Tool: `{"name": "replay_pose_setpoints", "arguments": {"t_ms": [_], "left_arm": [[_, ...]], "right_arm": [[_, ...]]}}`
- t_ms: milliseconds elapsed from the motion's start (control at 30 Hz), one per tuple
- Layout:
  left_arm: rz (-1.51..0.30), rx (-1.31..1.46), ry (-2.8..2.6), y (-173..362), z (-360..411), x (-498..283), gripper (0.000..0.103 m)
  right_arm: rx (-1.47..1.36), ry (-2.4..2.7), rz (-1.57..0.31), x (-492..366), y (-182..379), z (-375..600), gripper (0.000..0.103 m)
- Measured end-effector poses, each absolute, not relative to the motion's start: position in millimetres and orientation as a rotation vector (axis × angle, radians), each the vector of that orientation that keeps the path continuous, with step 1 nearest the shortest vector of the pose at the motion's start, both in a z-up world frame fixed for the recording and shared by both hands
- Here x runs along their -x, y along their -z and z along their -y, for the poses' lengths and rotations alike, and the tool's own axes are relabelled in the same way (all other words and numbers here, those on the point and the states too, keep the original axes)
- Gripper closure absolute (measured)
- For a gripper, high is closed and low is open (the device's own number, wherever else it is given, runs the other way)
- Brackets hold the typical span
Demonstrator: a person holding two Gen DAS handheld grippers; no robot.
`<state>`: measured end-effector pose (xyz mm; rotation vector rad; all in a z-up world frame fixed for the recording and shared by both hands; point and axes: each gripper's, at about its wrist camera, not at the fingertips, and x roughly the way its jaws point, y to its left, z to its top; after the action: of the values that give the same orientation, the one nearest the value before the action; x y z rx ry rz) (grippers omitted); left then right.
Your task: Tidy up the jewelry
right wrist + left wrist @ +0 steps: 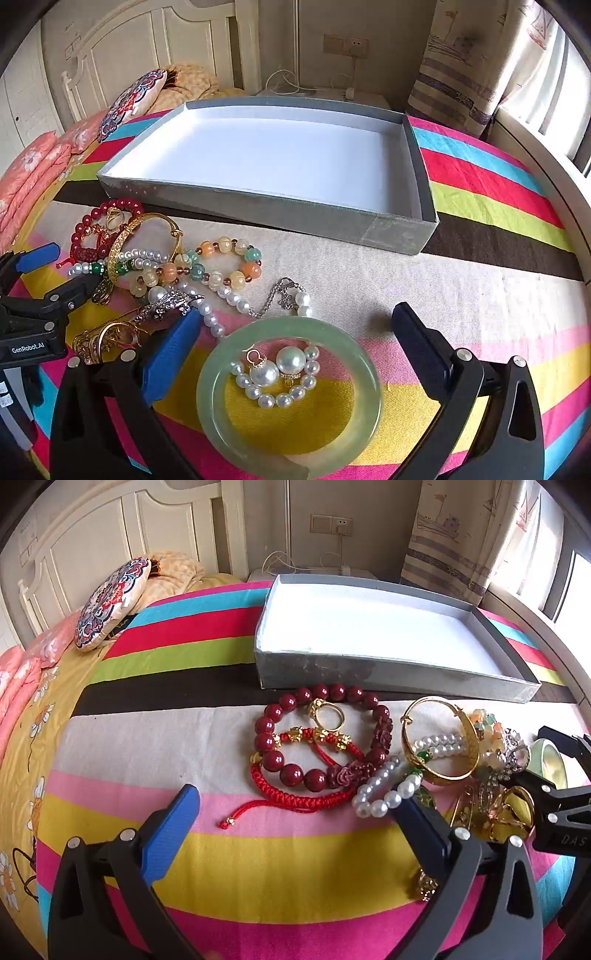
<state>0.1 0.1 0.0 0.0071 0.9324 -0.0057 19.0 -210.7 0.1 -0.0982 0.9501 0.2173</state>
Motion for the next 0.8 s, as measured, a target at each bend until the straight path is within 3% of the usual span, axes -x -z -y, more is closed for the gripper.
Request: {"name": "replay_pose_setpoints", "arguments": {"t_ms": [433, 800], "left_arm": [[-0.951, 0.017, 0.010, -2, -4, 28, 0.002], [-0.501, -0.064, 0.024, -95, 24, 144, 0.002]], "right_arm": [[0.101, -0.230, -0.986, 7, -4, 214, 0.004], [0.111, -0.262, -0.648, 110, -80, 220, 0.004]]}}
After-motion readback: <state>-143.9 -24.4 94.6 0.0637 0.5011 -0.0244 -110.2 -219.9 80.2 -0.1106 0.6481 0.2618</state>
